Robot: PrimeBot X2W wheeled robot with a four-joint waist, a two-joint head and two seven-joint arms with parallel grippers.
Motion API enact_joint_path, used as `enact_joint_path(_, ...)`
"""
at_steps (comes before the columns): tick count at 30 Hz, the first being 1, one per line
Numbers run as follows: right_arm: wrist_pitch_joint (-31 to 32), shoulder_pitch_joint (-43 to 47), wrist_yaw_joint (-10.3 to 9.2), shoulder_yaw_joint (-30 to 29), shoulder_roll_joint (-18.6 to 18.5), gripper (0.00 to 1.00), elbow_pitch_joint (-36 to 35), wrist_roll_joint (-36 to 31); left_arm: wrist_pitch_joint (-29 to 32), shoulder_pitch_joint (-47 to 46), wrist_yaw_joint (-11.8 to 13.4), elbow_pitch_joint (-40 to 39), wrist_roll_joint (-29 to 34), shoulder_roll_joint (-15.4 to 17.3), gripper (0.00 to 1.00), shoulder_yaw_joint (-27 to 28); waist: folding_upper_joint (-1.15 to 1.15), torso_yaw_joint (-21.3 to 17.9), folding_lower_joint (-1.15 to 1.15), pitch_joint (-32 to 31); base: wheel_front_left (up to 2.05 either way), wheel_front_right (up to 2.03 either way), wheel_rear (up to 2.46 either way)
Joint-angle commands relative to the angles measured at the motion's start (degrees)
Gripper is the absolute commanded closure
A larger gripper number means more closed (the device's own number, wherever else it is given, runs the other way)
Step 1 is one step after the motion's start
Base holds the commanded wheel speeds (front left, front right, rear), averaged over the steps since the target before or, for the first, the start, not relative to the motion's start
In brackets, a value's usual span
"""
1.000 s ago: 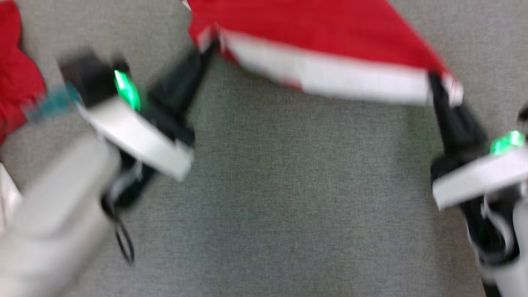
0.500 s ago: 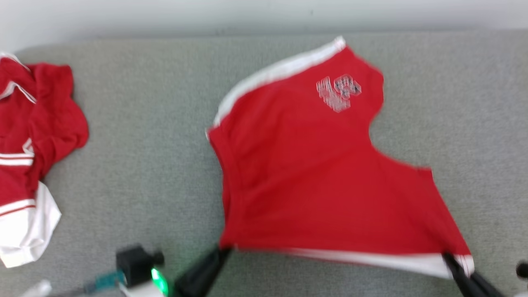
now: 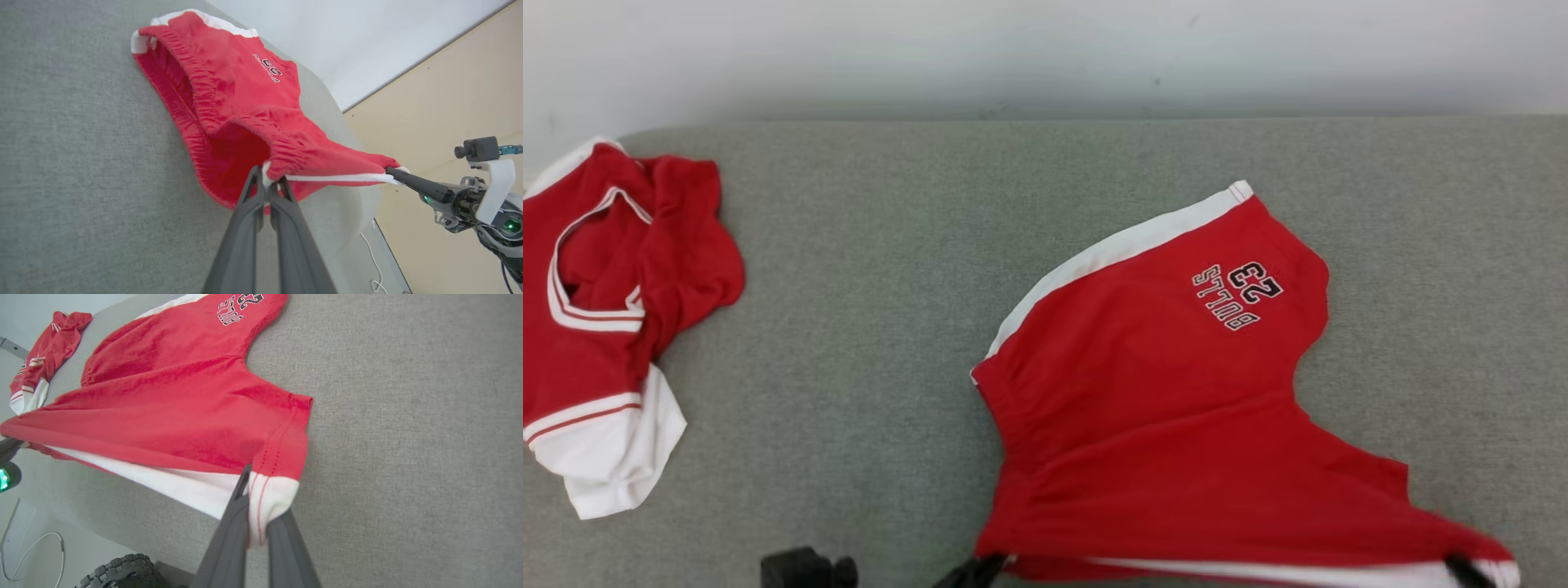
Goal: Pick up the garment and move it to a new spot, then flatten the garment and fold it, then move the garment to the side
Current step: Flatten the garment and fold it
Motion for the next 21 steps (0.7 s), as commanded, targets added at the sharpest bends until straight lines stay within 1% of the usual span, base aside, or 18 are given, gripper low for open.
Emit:
enact_joint_path(1, 2.2, -4.3, -0.12, 0.1, -1.3, 1.0, -0.7, -0.4, 1.0, -1.6, -0.3, -1.2, -2.4, 0.2, 1.0, 1.2, 0.0, 1.0, 0.02, 1.0, 0.0, 0.0, 0.0)
enact_joint_path(3, 5.3, -7.8, -0.12, 0.8, -1.7, 1.0, -0.8, 0.3, 2.5, -3.2, -0.7, -2.7, -5.1, 0.0, 1.0, 2.1, 0.0, 2.2, 0.02, 1.8, 0.0, 0.0, 0.0)
enact_joint_path(6, 10.4, -14.7, -0.12, 0.1, -2.8, 1.0, -0.8, 0.4, 5.2, -6.5, -1.3, -4.5, -8.3, -0.1, 1.0, 3.4, 0.0, 4.3, 0.02, 3.6, 0.0, 0.0, 0.0)
enact_joint_path(10, 18.0, -24.6, -0.12, -1.2, -3.3, 1.0, 1.0, 0.2, 8.8, -11.0, -2.0, -5.8, -12.4, -1.8, 1.0, 3.8, 0.0, 6.9, 0.02, 6.5, 0.0, 0.0, 0.0)
enact_joint_path(11, 18.0, -24.6, -0.12, -1.2, -3.3, 1.0, 1.0, 0.2, 8.8, -11.0, -2.0, -5.8, -12.4, -1.8, 1.0, 3.8, 0.0, 6.9, 0.02, 6.5, 0.0, 0.0, 0.0)
enact_joint_path(12, 19.8, -27.3, -0.12, -1.4, -3.2, 1.0, 1.5, -0.1, 9.6, -12.1, -2.1, -5.9, -13.6, -2.5, 1.0, 3.9, 0.0, 7.5, 0.02, 7.3, 0.0, 0.0, 0.0)
enact_joint_path(16, 26.3, -38.1, -0.12, -1.9, -1.8, 1.0, 4.6, -2.4, 11.7, -16.6, -2.3, -5.0, -17.6, -5.0, 1.0, 5.1, 0.0, 9.5, 0.02, 10.7, 0.0, 0.0, 0.0)
enact_joint_path(21, 31.6, -49.2, -0.12, -1.1, 0.3, 1.0, 9.3, -7.5, 13.2, -22.6, -2.1, -1.4, -18.3, -7.9, 1.0, 5.7, 0.0, 11.6, 0.02, 14.1, 0.0, 0.0, 0.0)
